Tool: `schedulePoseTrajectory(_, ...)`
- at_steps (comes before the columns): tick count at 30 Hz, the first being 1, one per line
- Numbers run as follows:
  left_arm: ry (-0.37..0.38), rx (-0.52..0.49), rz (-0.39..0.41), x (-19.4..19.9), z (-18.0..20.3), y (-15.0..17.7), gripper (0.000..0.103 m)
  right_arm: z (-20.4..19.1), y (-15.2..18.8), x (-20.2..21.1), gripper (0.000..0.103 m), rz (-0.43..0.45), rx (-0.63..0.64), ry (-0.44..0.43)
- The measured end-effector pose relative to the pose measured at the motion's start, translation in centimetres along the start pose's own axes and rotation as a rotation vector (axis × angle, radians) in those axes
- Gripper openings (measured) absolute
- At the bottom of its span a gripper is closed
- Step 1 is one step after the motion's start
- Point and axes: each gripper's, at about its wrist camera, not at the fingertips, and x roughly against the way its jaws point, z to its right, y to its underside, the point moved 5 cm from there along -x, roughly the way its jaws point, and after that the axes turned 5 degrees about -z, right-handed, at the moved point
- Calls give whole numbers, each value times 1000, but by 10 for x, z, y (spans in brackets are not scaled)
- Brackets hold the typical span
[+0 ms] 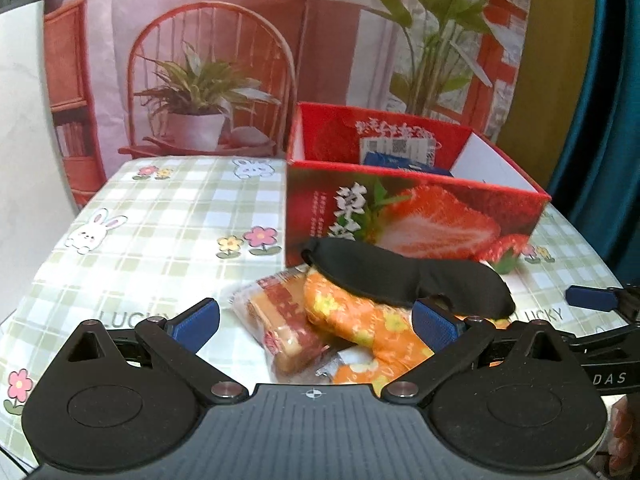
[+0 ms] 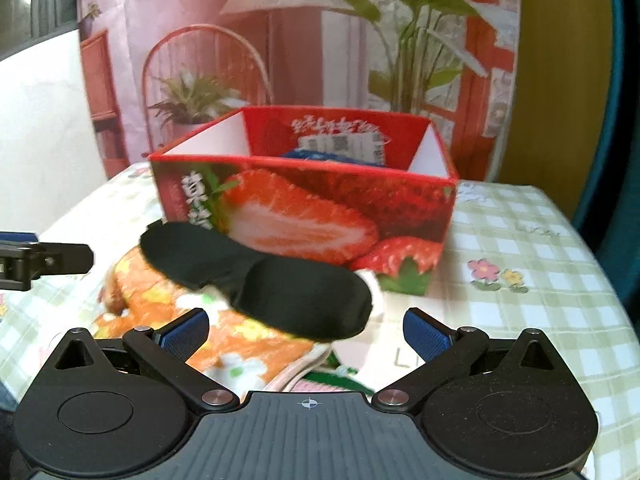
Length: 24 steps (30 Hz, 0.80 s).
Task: Organize soft objects
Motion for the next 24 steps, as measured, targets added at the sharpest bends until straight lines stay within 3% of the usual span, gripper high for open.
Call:
schedulePoseTrajectory(9,38,-7,-14,-10,3,6,102,16,4,-4,103,3,-87,-37)
schedulePoseTrajectory(15,50,-4,-26,-23,0,4,92,24,5,-11,101,27,-100,-49)
schedulePoseTrajectory(24,115,20,-61,-40,4,8,85,30,3,-36,89,13,-119,-130)
